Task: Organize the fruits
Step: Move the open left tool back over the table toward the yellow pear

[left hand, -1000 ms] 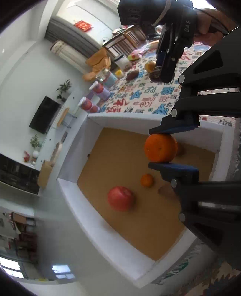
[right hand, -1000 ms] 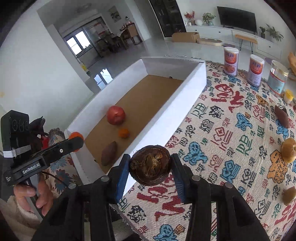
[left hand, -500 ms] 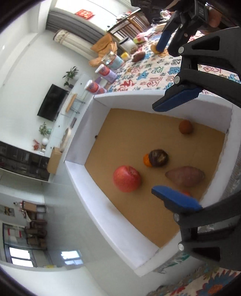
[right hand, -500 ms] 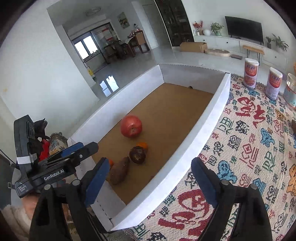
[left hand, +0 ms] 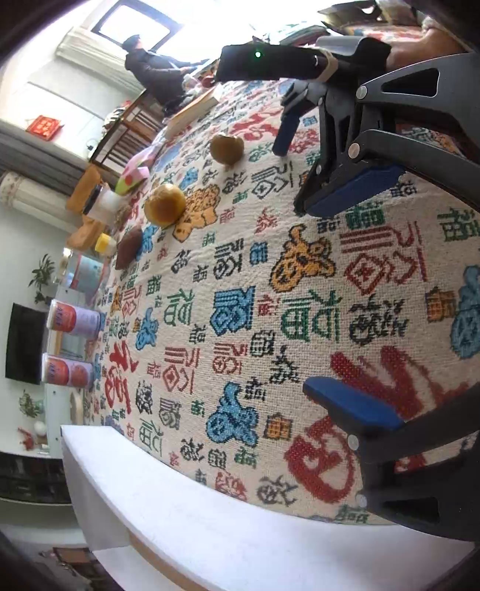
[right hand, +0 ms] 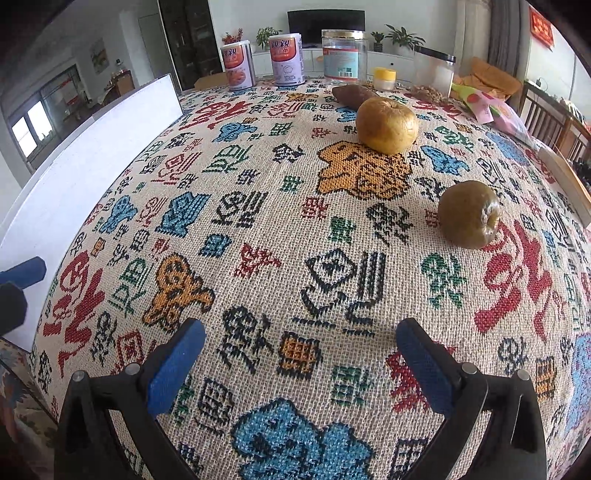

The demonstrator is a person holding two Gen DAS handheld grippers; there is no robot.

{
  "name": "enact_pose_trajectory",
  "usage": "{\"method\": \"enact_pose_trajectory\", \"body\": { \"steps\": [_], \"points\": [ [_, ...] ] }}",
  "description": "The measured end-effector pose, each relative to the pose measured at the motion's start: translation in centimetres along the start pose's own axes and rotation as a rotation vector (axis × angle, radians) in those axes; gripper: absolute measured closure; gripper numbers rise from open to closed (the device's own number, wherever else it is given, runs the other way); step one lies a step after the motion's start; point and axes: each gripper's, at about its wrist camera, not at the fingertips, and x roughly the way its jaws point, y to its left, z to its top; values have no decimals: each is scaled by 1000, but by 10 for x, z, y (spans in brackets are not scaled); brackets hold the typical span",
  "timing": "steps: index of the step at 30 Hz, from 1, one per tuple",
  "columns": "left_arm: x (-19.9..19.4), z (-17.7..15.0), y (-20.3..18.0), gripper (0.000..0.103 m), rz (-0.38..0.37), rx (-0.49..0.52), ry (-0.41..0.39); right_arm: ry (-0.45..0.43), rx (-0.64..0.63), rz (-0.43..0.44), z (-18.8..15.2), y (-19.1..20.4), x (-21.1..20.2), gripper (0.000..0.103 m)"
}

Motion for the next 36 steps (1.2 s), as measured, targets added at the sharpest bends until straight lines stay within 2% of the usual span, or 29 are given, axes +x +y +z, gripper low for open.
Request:
{"method": "enact_pose_trajectory", "body": {
  "steps": [3,6,8,9,10,14,36],
  "points": [
    [18,7,6,13,117,-15,-47,-19,-3,-22,9,-4,9,0],
    [34,12,17,13,185,-63,-74,-38,-19,-61,9,-4,16,0],
    [47,13,19,13,212,-53,-40,-44,-18,-60,9,-5,16,0],
    [48,14,16,13,231,-27,-57,-45,-16,-66,8,-5,15,0],
    [50,14,14,12,218,-17,-52,-43,-17,-71,8,-4,15,0],
    [59,14,4,6,259,51,-19,-40,-22,-78,7,-2,15,0],
    [60,14,5,6,256,48,-19,-41,-19,-78,8,-3,16,0]
  ]
}}
